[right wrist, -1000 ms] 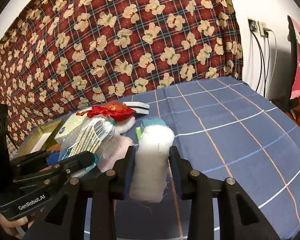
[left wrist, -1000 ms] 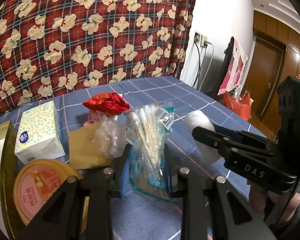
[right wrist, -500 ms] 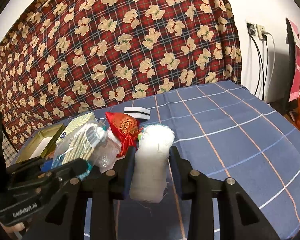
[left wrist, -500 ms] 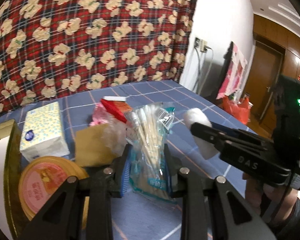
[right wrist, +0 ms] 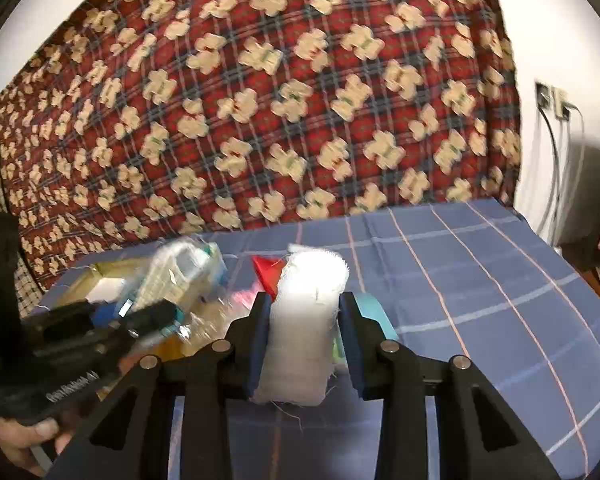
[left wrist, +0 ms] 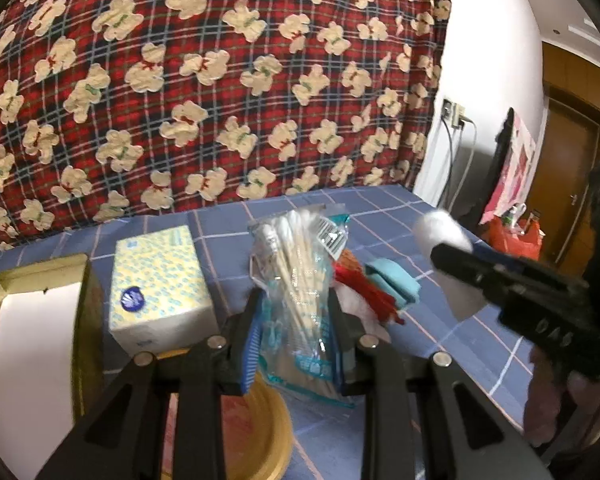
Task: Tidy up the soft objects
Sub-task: 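Lift and carry the gauze roll and swab bag over the gold tin tray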
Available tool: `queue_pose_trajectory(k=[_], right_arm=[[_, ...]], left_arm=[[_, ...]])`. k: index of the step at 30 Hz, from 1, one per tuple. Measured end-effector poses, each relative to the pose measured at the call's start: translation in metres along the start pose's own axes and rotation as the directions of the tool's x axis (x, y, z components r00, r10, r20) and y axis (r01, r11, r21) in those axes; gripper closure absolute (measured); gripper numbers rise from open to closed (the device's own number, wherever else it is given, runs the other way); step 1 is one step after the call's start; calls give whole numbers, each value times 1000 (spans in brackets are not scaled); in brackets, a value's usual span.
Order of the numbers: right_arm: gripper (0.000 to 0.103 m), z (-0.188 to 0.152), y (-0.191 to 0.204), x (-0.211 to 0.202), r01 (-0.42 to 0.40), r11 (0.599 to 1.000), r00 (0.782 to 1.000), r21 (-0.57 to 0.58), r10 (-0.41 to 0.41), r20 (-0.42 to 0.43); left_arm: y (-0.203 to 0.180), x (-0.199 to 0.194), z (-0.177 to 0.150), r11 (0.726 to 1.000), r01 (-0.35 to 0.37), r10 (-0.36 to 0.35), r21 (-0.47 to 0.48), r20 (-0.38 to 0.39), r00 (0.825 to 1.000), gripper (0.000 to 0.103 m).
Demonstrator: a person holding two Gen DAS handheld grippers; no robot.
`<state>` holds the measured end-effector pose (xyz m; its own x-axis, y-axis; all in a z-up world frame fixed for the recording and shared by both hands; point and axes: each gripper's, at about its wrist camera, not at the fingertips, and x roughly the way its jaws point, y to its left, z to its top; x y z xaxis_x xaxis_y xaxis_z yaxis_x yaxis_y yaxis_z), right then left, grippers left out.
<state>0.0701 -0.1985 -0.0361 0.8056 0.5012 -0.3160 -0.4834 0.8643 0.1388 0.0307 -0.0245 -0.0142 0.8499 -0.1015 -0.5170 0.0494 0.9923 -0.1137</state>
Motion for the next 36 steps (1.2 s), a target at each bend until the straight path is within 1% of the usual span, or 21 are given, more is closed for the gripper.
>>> queue_pose_trajectory(k=[4,8,13,18,21,24,28,31,35,36], right_arm=[[66,19,13,1,-29,999,999,-24,29,40],[66,43,28,5,-62,997,992,-54,68,108],[66,60,39,24,-86,995,987,-58,93,128],[66,79,54,40,-118,992,981,-54,125,148],[66,86,64,47,-134,989,976,-56,141,168],[66,94,72,54,-138,989,969,-55,146,200],[66,109,84,62,-164,985,960,-55,172,223],[66,119,100,68,-196,978,949,-75,208,236],[66,122,129,78,-234,964,937,-125,258,237],[66,122,134,81,-243,960,934,-136,270,233]], left_arm=[[9,0,7,1000,-23,23,-13,22,1000,76],[18,1,14,999,-44,44,-20,37,998,76],[30,-3,19,996,-81,83,-32,61,995,76],[46,-11,24,987,-154,159,-54,106,982,76],[56,-18,27,979,-192,200,-69,141,970,76],[67,-23,29,974,-205,218,-91,156,964,76],[83,-29,30,957,-266,284,-119,177,942,76],[96,-37,31,934,-326,350,-143,194,916,76],[118,-45,31,905,-374,411,-202,197,890,76],[123,-48,31,896,-388,430,-215,198,881,76]])
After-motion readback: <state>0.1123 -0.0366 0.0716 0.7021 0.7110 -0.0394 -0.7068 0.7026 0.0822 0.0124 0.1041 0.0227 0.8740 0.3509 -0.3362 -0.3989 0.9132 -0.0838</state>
